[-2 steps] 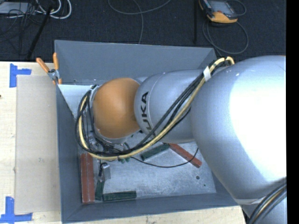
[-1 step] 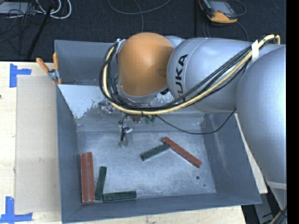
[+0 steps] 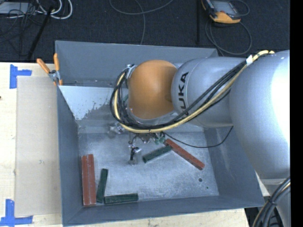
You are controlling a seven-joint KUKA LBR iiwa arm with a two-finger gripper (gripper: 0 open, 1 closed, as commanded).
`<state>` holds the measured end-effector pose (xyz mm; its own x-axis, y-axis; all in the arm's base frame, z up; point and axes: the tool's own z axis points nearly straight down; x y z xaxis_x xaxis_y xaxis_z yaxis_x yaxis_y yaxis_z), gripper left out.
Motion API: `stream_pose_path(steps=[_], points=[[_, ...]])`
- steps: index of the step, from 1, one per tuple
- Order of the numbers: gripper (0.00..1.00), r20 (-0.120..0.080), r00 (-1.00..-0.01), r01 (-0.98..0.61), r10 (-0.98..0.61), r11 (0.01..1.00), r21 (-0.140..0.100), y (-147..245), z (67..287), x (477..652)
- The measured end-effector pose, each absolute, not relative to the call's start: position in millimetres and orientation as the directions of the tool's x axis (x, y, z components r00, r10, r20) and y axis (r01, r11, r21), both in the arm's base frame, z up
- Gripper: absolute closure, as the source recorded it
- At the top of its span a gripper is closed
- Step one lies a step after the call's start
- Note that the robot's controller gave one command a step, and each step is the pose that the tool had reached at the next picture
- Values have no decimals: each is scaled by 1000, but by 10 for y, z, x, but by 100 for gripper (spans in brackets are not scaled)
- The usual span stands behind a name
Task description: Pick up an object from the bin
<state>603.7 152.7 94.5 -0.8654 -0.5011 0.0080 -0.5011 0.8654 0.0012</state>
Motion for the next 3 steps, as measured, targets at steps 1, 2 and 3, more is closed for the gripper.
stream_pose_path(steps=[1,2,3], points=[[0,3,-734,-679,-679,734,1,809,750,5941],[0,-1,-719,-695,-695,719,-3,47,1061,5935],[0,1,-690,-724,-724,690,4,148,673,5944]])
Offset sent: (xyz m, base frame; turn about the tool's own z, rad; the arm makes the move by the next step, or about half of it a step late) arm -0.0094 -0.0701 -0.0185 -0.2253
